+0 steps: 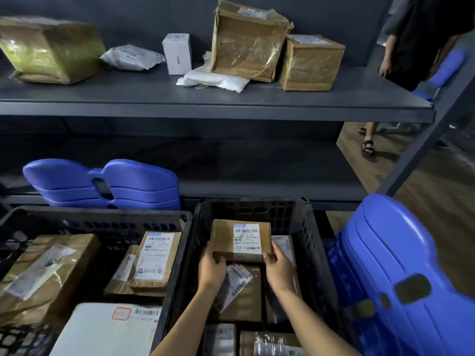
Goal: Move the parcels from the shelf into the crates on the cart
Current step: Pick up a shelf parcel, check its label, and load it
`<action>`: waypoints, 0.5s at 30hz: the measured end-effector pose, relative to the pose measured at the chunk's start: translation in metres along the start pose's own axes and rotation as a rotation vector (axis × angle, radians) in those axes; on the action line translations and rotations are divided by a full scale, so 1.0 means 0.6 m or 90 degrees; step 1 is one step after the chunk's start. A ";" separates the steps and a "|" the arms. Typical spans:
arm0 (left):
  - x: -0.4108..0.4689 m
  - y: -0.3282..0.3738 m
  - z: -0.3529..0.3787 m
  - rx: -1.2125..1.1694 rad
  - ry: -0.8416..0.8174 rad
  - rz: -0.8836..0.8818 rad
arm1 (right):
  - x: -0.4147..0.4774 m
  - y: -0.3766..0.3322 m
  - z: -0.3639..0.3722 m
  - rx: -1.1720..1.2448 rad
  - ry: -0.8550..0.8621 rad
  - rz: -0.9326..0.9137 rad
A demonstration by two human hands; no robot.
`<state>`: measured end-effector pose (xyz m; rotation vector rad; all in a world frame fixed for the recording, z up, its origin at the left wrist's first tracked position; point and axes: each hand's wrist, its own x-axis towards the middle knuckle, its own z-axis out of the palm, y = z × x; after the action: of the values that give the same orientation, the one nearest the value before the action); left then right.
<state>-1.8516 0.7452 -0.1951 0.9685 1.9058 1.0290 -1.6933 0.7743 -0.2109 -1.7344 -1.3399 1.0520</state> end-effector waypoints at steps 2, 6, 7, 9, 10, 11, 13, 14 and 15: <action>0.009 -0.011 0.004 -0.004 -0.008 -0.010 | 0.006 0.009 0.012 -0.013 -0.006 -0.002; 0.026 -0.029 0.010 0.011 0.011 0.007 | 0.021 0.016 0.031 -0.024 -0.024 -0.023; 0.030 -0.032 0.010 0.018 0.021 0.017 | 0.024 0.017 0.036 -0.025 -0.027 -0.026; 0.038 -0.036 0.012 0.038 0.032 0.033 | 0.029 0.021 0.042 -0.031 -0.035 -0.020; 0.041 -0.037 0.013 0.043 0.033 0.039 | 0.032 0.024 0.044 -0.036 -0.039 -0.014; 0.043 -0.038 0.014 0.048 0.033 0.047 | 0.034 0.028 0.045 -0.041 -0.043 -0.011; 0.044 -0.040 0.014 0.067 0.027 0.062 | 0.037 0.034 0.048 -0.054 -0.050 -0.013; 0.044 -0.041 0.014 0.075 0.017 0.070 | 0.037 0.037 0.050 -0.062 -0.051 -0.014; 0.046 -0.044 0.015 0.079 0.004 0.079 | 0.038 0.039 0.052 -0.066 -0.050 -0.015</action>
<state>-1.8625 0.7618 -0.2290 1.1672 1.9538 0.9939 -1.7088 0.7925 -0.2491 -1.7633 -1.4842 1.0646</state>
